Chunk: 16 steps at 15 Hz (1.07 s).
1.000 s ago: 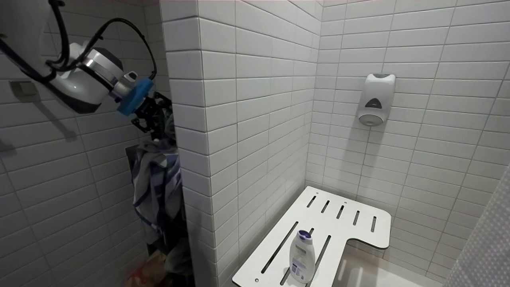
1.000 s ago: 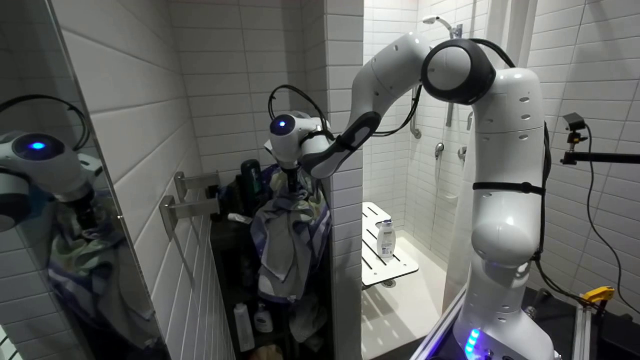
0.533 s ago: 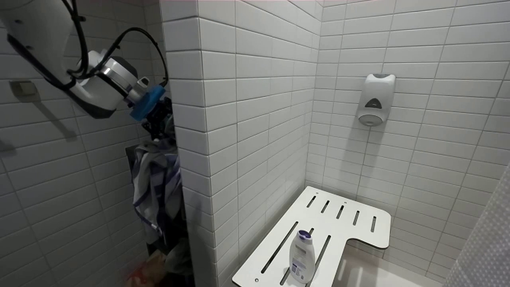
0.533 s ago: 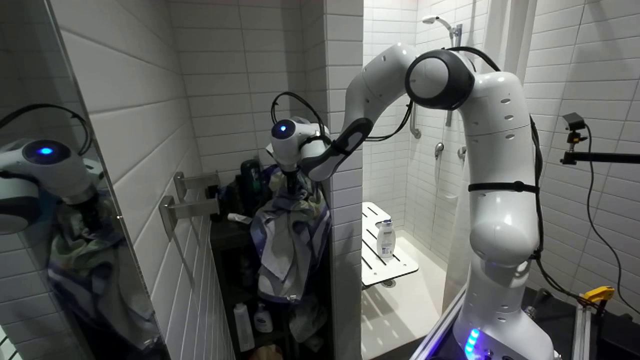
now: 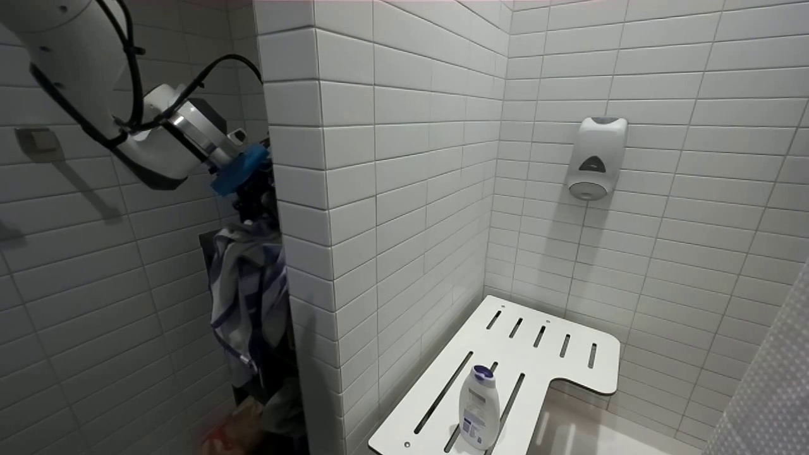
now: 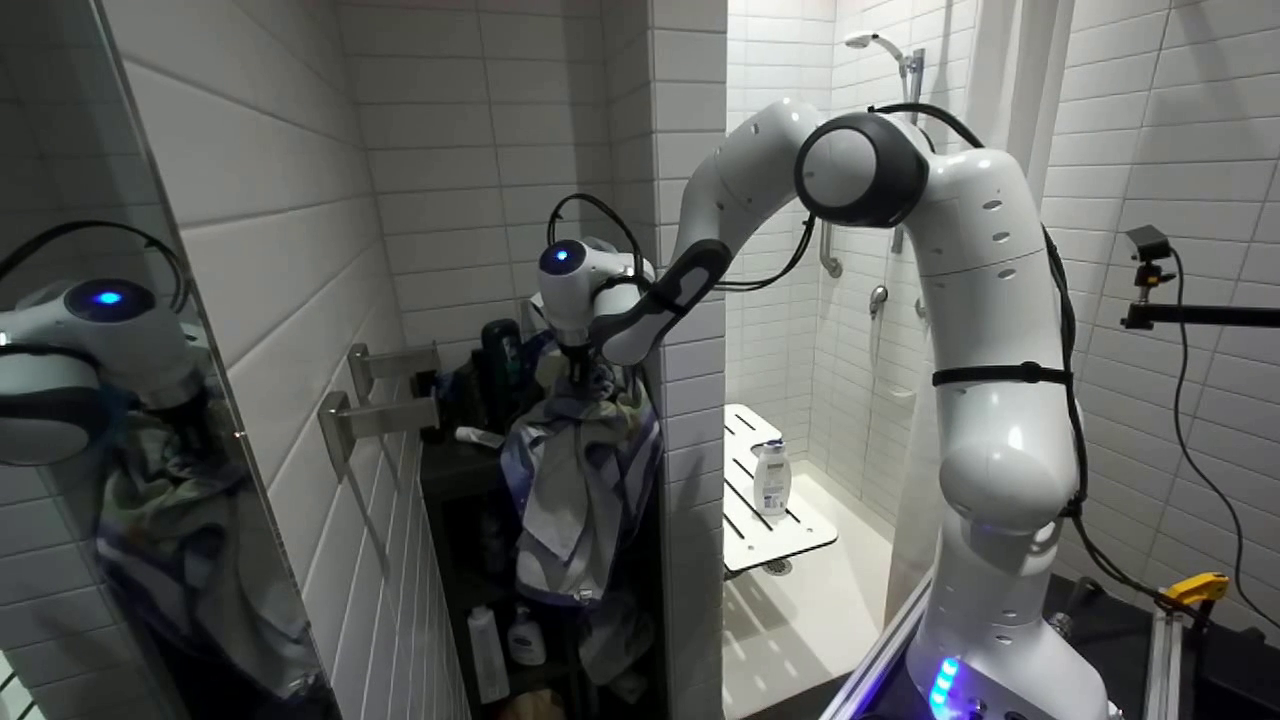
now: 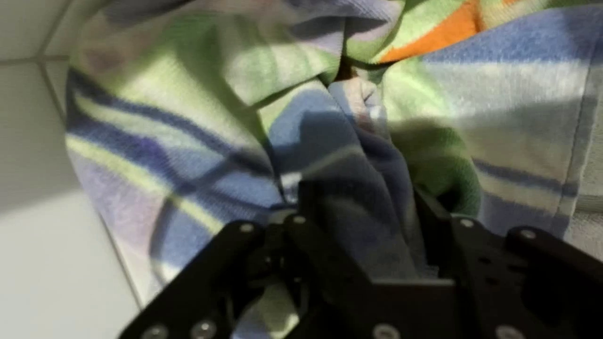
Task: Put the towel on the hanger
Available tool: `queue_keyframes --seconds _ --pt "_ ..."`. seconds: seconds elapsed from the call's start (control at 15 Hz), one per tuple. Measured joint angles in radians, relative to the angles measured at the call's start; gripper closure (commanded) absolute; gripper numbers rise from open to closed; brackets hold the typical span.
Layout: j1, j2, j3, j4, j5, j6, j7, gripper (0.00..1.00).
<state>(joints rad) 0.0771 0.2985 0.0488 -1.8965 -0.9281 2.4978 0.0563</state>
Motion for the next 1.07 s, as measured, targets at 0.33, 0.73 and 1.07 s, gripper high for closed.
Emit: queue_keyframes --seconds 0.33,0.73,1.07 --pt "0.0 -0.007 0.004 0.003 0.112 0.0 -0.051 0.98" --pt "-0.001 -0.026 0.003 0.001 0.22 0.0 -0.135 0.97" --pt "0.007 -0.125 0.038 -0.021 0.387 -0.118 -0.322 0.97"
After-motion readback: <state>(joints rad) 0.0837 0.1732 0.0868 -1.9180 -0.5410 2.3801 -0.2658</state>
